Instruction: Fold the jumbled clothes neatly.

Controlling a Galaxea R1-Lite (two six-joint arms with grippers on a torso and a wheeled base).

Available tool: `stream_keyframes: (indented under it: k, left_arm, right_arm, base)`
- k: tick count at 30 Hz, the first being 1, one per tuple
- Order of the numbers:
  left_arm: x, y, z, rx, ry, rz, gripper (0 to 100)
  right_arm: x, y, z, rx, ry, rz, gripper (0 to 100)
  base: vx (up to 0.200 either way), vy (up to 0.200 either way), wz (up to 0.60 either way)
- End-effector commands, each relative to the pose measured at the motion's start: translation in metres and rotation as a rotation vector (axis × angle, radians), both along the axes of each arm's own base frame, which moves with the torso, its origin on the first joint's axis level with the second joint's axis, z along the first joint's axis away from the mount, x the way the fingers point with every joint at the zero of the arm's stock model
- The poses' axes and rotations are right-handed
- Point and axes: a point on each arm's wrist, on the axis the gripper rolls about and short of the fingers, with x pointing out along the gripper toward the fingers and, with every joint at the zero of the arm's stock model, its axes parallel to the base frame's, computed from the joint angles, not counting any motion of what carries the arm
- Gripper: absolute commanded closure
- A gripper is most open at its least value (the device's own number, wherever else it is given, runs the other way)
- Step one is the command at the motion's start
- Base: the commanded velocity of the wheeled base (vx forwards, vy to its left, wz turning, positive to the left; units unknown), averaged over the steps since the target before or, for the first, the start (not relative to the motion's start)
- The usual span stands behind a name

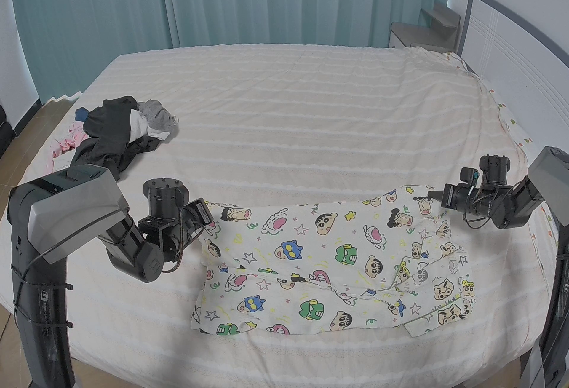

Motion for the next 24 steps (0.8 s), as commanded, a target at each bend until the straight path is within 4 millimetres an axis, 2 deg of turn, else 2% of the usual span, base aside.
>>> stream_keyframes:
  k: [1,7,9,17,18,24]
  left_arm:
    - [-0.004,-0.003,-0.001,0.007,0.005,-0.013,100]
    - [-0.011,-0.005,-0.008,0.018,0.036,-0.025,100]
    - [-0.011,-0.005,-0.008,0.018,0.037,-0.025,100]
    - [-0.024,-0.002,-0.017,0.024,0.048,-0.028,100]
    - [-0.029,-0.001,-0.021,0.032,0.055,-0.034,100]
    - [-0.042,-0.003,-0.031,0.049,0.084,-0.054,100]
  right_arm:
    - [-0.02,-0.004,0.017,0.015,0.0,0.022,100]
    - [-0.039,-0.01,0.011,0.042,0.002,0.053,100]
    - [-0.039,-0.01,0.011,0.041,0.001,0.053,100]
    - [-0.08,-0.013,-0.021,0.011,0.034,0.093,100]
    - [-0.09,-0.013,-0.029,0.002,0.043,0.104,100]
    - [-0.119,-0.008,-0.047,-0.015,0.061,0.145,100]
  base:
    - [0.0,0.0,0.0]
    - [0.0,0.0,0.0]
    - [0.0,0.0,0.0]
    - [0.0,0.0,0.0]
    - [0.0,0.0,0.0]
    - [0.0,0.0,0.0]
